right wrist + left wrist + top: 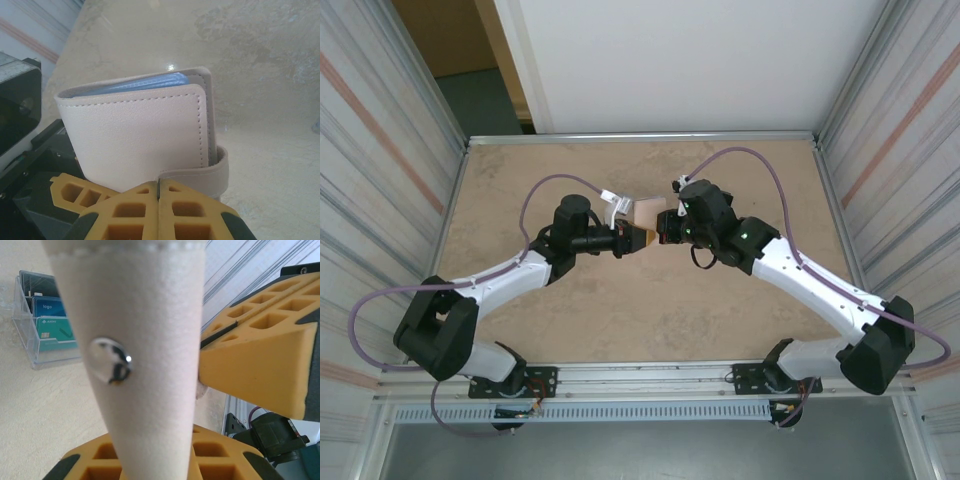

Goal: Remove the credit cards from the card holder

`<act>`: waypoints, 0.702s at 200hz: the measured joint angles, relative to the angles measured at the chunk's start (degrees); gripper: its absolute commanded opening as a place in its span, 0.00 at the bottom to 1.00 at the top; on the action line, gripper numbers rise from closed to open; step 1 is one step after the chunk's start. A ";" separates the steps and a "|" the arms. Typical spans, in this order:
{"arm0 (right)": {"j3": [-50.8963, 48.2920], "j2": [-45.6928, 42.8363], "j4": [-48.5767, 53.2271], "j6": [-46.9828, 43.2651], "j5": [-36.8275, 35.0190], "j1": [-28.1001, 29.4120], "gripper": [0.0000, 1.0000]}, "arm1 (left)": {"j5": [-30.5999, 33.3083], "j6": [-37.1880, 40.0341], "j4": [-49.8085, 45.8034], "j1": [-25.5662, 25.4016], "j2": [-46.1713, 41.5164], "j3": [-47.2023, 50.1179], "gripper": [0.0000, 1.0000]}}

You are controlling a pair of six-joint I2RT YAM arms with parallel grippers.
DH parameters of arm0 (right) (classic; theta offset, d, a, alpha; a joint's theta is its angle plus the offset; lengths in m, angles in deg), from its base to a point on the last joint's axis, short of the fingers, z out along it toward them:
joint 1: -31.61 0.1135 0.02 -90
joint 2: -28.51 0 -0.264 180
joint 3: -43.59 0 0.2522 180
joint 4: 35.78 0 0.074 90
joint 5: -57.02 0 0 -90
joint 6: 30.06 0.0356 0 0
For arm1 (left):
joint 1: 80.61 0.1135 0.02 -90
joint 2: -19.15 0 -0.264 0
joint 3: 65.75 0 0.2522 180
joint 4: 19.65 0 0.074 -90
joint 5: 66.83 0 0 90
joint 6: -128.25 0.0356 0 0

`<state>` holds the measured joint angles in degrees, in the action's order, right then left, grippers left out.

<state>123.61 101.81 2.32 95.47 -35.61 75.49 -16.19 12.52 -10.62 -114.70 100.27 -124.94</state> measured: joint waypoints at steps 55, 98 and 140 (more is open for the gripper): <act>-3.45 -1.90 -0.28 0.04 -0.28 -3.23 0.00 | 0.04 0.00 0.02 0.79 0.00 0.00 0.00; -5.92 -4.15 -1.66 0.04 1.88 -4.22 0.38 | 0.00 0.07 -0.04 0.83 0.00 0.00 0.00; -11.72 -8.74 -7.19 -1.22 7.80 -8.50 0.73 | -1.92 0.96 -0.76 1.70 0.00 0.00 0.00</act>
<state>111.89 93.06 -4.87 94.24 -27.81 66.99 -18.11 13.48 -11.39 -113.00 100.27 -124.94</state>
